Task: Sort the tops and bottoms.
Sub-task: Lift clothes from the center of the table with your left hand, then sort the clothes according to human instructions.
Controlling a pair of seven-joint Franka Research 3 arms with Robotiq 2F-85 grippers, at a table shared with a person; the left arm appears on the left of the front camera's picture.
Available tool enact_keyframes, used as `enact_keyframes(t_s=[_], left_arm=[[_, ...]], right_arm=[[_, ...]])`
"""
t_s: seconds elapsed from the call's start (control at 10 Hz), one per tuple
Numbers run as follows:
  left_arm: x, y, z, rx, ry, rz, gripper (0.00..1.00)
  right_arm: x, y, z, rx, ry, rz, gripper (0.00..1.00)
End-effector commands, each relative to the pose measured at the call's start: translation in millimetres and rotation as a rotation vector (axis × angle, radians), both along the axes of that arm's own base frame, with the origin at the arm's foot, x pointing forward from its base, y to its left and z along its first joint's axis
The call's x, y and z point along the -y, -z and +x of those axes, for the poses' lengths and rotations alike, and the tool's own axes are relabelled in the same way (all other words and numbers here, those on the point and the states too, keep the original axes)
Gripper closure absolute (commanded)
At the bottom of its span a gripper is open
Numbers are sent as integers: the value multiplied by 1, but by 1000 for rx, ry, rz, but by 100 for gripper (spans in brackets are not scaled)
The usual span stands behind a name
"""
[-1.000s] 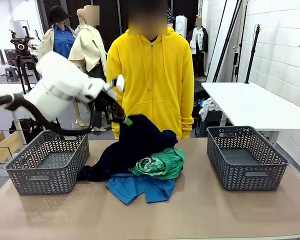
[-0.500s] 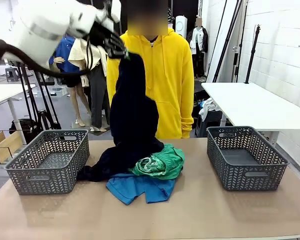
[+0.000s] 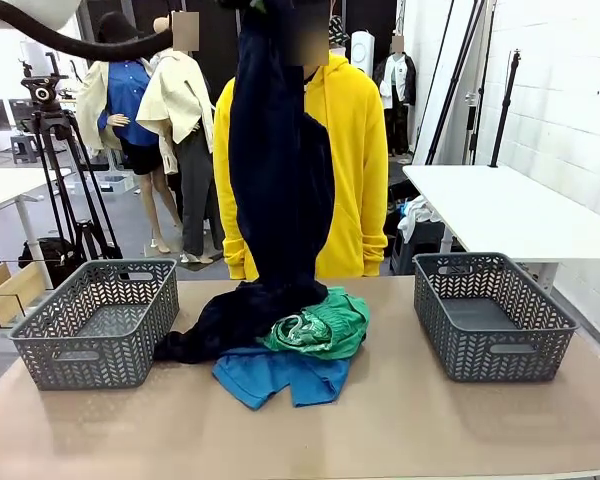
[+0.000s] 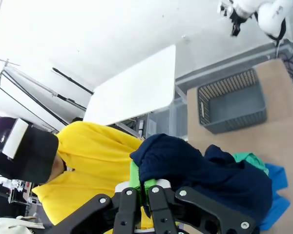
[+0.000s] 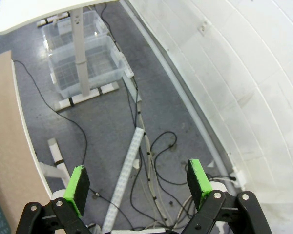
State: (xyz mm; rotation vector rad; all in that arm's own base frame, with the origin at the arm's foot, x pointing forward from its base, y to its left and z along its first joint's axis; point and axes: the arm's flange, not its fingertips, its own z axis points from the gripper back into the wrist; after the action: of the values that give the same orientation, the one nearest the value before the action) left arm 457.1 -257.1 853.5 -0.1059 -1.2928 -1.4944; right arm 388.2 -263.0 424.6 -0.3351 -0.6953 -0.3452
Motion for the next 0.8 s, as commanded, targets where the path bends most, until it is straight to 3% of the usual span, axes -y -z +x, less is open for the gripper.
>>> enact_keyframes(t_s=[0.0, 0.2, 0.5, 0.7], left_arm=[[9, -24, -22, -13, -4, -38, 100], [16, -44, -42, -2, -4, -67, 100], [3, -42, -60, 1, -31, -71, 100], [14, -42, -53, 16, 16, -71, 100]], right_arm=[[1, 0, -1, -11, -6, -3, 0], [1, 0, -1, -11, -6, -3, 0], [1, 0, -1, -11, -6, -3, 0], [1, 0, -1, -11, -6, -3, 0]])
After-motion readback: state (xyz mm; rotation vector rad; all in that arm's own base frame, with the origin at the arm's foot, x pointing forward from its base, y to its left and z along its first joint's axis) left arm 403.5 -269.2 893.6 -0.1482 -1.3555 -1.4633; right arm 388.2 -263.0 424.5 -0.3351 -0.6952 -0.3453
